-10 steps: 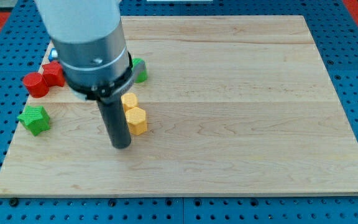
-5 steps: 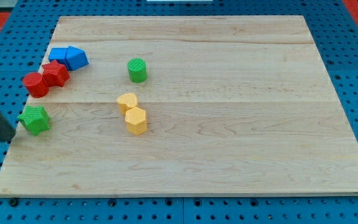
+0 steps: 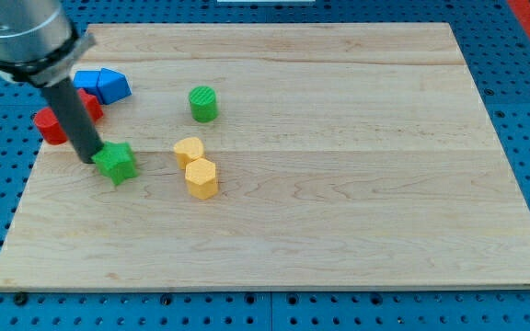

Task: Move the green star towards the bottom center

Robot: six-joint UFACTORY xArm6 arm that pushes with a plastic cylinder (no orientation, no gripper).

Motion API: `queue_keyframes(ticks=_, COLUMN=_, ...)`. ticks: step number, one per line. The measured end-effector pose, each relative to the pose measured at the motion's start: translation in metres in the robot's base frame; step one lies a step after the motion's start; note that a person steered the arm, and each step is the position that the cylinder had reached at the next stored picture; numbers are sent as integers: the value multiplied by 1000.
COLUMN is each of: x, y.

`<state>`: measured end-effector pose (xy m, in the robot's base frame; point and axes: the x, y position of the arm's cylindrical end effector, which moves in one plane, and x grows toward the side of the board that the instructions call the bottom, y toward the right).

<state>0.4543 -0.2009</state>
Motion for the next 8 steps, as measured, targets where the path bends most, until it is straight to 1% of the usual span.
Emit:
queue_keyframes(ticks=1, x=-6, y=14)
queue_keyframes(ticks=2, x=-2, y=33)
queue_keyframes(ticks=3, x=44, y=66)
queue_keyframes(ticks=4, x=86, y=86)
queue_keyframes(ticks=5, x=89, y=87)
queue_keyframes(ticks=6, x=73, y=126)
queue_keyframes(ticks=8, x=69, y=137)
